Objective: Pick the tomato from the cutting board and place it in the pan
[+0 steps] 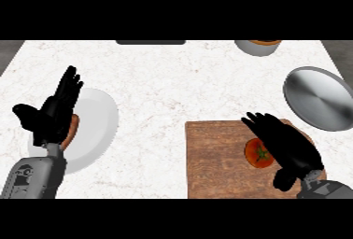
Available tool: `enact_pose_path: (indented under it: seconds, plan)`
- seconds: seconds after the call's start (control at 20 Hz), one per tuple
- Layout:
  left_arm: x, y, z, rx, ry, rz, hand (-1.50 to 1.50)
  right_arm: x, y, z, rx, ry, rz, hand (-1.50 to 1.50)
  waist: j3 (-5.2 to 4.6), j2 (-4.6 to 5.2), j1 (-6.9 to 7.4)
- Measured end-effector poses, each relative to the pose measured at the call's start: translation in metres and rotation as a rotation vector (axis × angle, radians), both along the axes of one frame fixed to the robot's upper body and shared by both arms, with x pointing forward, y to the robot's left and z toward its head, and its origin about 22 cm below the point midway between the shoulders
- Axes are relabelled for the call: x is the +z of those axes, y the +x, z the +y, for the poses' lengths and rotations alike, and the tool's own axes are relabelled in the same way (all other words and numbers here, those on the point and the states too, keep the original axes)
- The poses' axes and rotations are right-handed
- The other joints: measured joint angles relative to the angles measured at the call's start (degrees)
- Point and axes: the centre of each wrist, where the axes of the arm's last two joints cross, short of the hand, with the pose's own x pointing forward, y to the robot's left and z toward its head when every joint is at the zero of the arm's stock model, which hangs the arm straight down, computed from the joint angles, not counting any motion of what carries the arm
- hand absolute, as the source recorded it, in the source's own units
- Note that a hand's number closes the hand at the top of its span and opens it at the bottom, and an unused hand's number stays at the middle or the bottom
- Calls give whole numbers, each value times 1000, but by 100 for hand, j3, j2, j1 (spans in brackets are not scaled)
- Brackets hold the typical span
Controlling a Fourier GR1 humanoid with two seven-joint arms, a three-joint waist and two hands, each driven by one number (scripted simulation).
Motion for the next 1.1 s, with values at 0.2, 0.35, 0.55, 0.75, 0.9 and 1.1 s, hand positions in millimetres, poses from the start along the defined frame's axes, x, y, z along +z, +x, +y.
enact_pose_path:
  seconds: [0.2,0.35,0.55,0.75,0.9,1.1]
  plan:
    - [0,1,2,0,2,-4,0,-13,6,0,2,-8,26,-150,0,-1,1]
    - [2,3,4,2,7,-5,0,-19,9,10,37,-7,56,150,-1,-1,6]
    - [4,1,5,1,2,-5,0,-25,8,9,119,-16,45,150,-14,-12,2]
    - [6,-1,0,1,0,3,0,-25,6,10,144,-23,25,150,-15,-15,-1]
    - [2,-3,0,4,-1,-1,0,-24,8,13,134,-16,21,150,-10,-10,-2]
    - [2,-4,-4,-1,4,-6,0,-30,12,46,-33,21,76,150,-33,-15,6]
